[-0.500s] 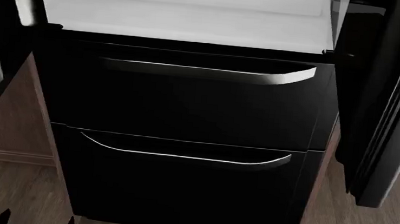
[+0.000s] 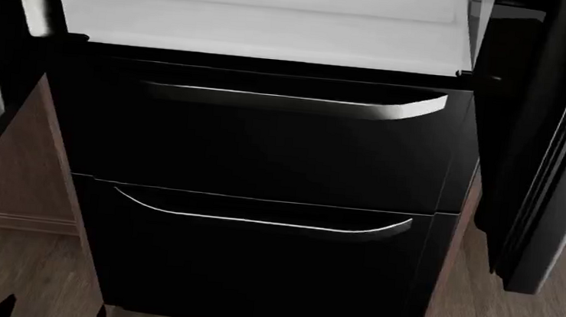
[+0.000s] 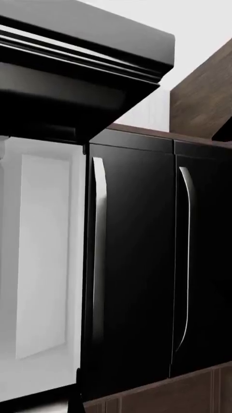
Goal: Close the fridge doors
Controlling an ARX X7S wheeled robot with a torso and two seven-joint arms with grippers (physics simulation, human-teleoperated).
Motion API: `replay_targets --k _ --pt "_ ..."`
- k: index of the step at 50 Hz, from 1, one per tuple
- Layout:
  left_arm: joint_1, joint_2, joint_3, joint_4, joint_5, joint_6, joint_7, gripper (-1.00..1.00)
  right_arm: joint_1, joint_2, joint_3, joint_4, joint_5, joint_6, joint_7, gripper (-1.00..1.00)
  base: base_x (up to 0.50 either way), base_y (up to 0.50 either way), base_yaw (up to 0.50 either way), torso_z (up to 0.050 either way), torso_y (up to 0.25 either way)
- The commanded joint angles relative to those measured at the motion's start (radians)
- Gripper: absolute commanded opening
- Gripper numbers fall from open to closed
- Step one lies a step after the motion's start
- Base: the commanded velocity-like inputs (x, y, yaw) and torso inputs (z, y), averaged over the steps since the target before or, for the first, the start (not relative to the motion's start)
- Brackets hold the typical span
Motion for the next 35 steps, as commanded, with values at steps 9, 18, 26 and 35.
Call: replay_targets --k 9,18,26,35 --pt "-0.001 -0.023 0.023 0.000 -0.024 0.006 -0.025 1.00 -0.006 0.025 -0.027 -0.023 -0.001 0.007 0.057 1.00 0.00 0.00 0.00 0.000 0.000" --pt "-0.003 -0.026 0.027 -0.004 -0.029 0.011 -0.030 1.00 -0.010 0.035 -0.029 -0.032 0.050 0.011 0.043 1.00 -0.13 -0.12 0.00 0.000 0.000" --pt "-0.003 -0.029 0.029 -0.004 -0.033 0.014 -0.036 1.00 -0.012 0.043 -0.035 -0.034 0.064 0.006 0.050 1.00 -0.33 -0.37 0.00 0.000 0.000" --pt "-0.003 -0.031 0.033 -0.005 -0.032 0.023 -0.045 1.00 -0.015 0.055 -0.042 -0.042 0.083 0.005 0.047 1.00 -0.19 -0.47 0.00 0.000 0.000"
